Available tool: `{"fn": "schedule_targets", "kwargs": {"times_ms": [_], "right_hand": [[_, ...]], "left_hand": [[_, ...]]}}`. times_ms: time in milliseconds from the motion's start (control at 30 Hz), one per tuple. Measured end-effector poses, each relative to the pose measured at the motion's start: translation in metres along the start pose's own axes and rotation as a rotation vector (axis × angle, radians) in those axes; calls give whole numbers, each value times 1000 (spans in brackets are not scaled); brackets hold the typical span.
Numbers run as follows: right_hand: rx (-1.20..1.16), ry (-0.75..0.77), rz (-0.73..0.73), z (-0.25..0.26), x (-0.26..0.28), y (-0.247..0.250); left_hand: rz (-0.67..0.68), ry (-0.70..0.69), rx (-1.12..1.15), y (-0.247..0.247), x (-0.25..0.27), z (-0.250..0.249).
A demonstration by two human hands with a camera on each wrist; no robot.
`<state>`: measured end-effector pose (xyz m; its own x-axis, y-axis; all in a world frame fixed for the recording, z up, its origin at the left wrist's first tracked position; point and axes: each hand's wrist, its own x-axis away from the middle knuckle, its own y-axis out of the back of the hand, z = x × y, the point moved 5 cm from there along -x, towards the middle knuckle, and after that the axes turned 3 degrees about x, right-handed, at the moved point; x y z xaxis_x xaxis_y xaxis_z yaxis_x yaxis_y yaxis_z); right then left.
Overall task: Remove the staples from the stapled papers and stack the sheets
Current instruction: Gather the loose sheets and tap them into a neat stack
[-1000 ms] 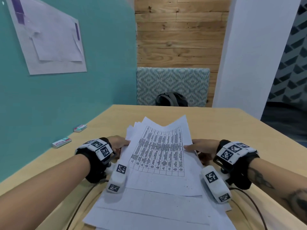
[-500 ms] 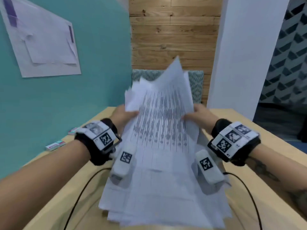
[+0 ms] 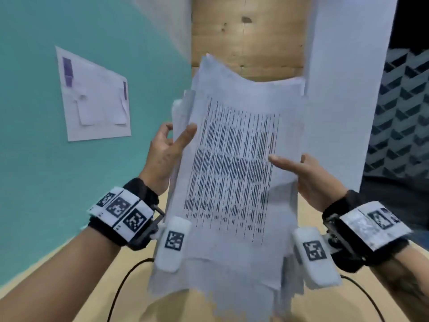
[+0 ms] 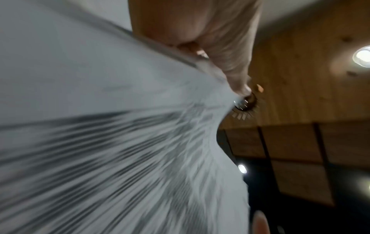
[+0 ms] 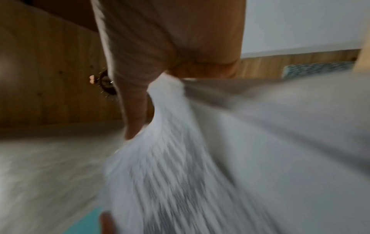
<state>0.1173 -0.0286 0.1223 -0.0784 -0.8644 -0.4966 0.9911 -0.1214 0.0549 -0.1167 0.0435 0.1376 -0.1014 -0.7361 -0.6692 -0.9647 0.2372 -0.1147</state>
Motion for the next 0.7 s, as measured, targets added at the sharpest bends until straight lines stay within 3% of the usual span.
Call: {"fn": "schedule_targets", "kwargs": {"times_ms": [100, 267, 400, 567, 700], "right_hand": [[-103, -21, 131, -4, 1, 2], [-85, 19, 178, -1, 1, -6], [-87, 77, 118, 8, 3, -13], [-63, 110, 169, 19, -2, -27], [-71, 105, 168, 22, -3, -28]], "left_hand": [[102, 39, 114, 8, 1, 4], [214, 165, 87, 12, 7, 2], [212, 114, 138, 4, 4, -30], [287, 73, 153, -8, -8, -61], [228, 41, 262, 8, 0, -61]]}}
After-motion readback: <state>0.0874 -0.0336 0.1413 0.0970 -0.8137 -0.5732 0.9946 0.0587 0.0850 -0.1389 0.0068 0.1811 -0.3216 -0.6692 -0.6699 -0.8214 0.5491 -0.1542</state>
